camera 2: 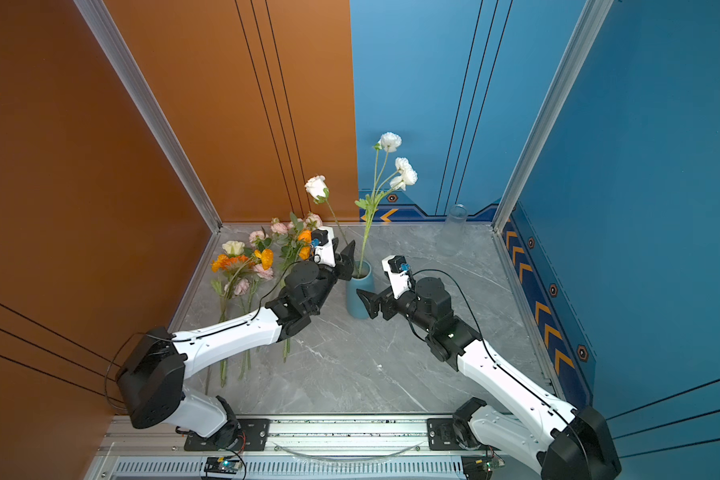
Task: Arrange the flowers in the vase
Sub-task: 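Open the left gripper to release the rose and return to the flower pile, then close the left gripper on the orange poppy stems in the flower pile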
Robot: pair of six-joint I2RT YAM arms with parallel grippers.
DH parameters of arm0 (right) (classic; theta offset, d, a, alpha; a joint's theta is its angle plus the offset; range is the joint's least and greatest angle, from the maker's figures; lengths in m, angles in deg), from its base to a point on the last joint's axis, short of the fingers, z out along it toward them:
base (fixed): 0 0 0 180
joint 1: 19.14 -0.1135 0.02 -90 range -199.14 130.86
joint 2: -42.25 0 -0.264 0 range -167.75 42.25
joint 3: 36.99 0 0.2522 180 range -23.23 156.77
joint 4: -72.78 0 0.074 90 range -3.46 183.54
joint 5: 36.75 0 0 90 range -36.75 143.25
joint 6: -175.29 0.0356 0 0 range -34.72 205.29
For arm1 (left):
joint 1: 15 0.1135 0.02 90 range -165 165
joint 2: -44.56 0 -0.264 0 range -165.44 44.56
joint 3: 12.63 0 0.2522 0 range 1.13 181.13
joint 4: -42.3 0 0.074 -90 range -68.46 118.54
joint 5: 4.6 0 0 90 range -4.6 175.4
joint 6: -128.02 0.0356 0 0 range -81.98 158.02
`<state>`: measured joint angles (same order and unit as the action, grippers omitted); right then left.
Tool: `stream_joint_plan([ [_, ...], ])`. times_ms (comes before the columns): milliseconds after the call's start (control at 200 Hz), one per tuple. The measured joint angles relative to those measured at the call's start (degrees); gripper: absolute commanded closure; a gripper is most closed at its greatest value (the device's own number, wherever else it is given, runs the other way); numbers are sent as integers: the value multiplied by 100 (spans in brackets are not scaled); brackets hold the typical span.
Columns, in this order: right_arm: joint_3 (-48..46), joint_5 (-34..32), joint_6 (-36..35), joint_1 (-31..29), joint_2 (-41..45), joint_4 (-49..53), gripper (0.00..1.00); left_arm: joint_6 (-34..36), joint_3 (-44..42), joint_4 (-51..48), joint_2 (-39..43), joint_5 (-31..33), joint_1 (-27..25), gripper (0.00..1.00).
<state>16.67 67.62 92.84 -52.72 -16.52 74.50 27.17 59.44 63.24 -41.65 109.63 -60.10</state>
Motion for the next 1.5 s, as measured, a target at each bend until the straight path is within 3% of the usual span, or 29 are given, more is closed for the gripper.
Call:
stream_joint_plan([
  [145, -68, 92, -68, -203, 31, -87, 0, 7, 321, -1250, 533, -144, 179, 44],
  [305, -66, 4, -374, -855, 31, -103, 0, 22, 745, -2835, 1346, -129, 614, 46],
  [425, -13, -221, -654, -1427, -94, -101, 0, -216, 988, -4172, 1692, -149, 1410, 47],
  [511, 24, -267, -697, -1639, -315, -212, 0, -459, 1003, -4994, 1613, -507, 2168, 49],
  [636, -9, -356, -726, -1912, -883, -708, 0, -737, 841, -5746, 973, -1292, 2848, 65],
  [761, -83, -424, -734, -2315, -1655, -1300, 0, -813, 765, -6137, -22, -1808, 2835, 70],
  [901, -83, -481, -734, -2557, -2234, -1462, 0, -835, 758, -6332, -800, -1860, 2750, 72],
  [1096, -76, -568, -734, -2487, -2352, -1510, 0, -874, 756, -6282, -1095, -1836, 2758, 77],
  [1502, -74, -564, -734, -2409, -2310, -1572, 0, -970, 728, -6214, -1585, -1609, 2758, 76],
])
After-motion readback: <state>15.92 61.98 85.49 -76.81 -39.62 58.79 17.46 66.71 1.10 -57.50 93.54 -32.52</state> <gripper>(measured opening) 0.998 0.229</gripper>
